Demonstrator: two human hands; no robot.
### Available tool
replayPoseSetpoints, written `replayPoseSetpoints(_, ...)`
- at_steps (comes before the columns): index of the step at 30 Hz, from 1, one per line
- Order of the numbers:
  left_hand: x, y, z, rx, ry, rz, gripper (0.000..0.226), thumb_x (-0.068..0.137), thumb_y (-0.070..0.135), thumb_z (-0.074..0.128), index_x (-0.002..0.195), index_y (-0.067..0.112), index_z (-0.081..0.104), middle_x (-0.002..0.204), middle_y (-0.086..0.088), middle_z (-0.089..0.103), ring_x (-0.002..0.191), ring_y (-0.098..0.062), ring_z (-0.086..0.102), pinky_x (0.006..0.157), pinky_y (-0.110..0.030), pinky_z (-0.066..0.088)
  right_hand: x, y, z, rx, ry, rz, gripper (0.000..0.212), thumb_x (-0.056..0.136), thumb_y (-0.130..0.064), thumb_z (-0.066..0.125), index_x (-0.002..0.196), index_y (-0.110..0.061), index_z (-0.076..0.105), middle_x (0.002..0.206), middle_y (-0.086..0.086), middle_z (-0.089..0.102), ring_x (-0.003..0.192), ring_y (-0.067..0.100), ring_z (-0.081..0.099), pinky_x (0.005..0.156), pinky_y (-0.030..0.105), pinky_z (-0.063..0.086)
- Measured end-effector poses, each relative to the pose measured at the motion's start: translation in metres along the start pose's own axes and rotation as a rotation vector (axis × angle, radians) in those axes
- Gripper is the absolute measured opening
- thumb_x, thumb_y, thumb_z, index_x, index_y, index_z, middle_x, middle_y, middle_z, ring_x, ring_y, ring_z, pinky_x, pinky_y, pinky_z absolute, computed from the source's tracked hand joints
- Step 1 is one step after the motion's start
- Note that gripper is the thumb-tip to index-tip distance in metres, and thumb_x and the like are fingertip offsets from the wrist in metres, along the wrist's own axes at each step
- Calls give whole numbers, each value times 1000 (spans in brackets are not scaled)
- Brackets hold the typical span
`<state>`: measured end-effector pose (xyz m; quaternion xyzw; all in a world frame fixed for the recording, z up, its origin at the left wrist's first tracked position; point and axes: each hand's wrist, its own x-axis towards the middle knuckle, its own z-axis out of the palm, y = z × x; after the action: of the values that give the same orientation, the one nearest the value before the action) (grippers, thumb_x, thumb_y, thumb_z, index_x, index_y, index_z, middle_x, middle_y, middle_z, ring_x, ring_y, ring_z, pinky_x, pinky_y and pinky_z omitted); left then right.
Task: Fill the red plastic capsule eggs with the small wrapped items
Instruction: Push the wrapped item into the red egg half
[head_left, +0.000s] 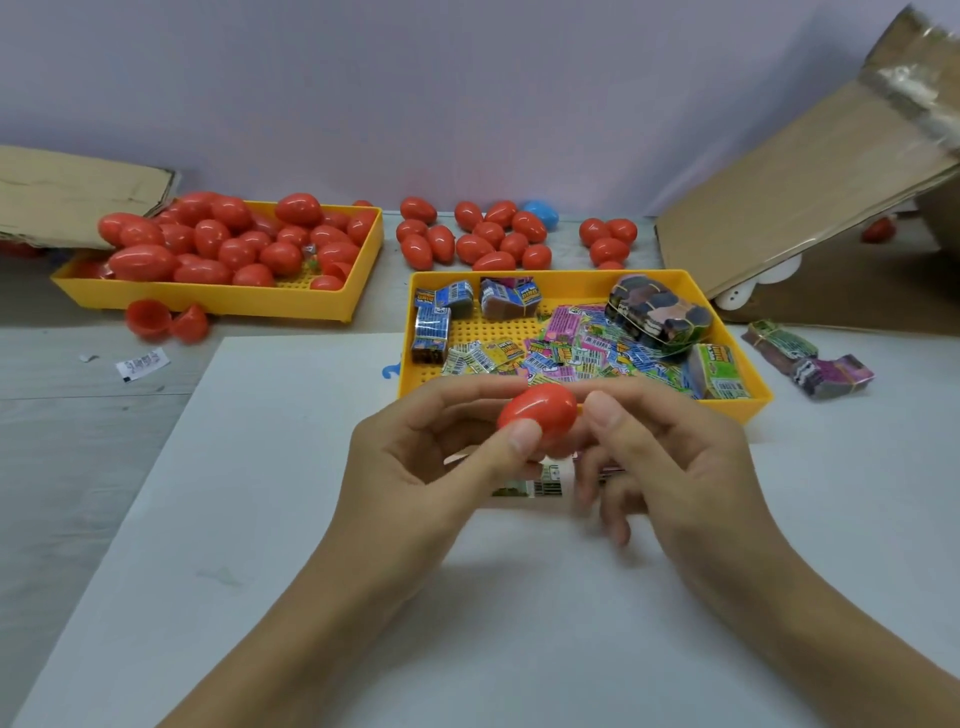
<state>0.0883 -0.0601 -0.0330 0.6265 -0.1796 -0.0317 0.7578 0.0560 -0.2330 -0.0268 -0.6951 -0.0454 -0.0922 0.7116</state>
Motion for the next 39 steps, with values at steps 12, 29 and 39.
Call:
replayPoseSetpoints(12,-9,-4,9,167,-12,309,32,79,13,76,110,11,68,109,-12,56,98,-23,70,83,-31,59,-4,-2,3,-23,-24,-64,21,83,-31,65,98,-21,75,76,-3,75,58,8,68,49,27,56)
replayPoseSetpoints(29,-5,-4,6,-105,18,78,10,80,21,70,90,20,69,98,2,69,93,-23,70,80,-34,56,-2,9,2,-74,-98,-163,43,76,1,75,113,-20,73,98,0,64,80,20,67,54,34,60)
replayPoseSetpoints(39,-10,-7,11,-124,-118,171,82,76,-21,62,138,25,32,107,-16,56,131,-30,55,97,-32,51,-4,-2,4,41,10,3,28,84,-32,77,107,-18,71,69,4,70,56,16,67,43,30,54)
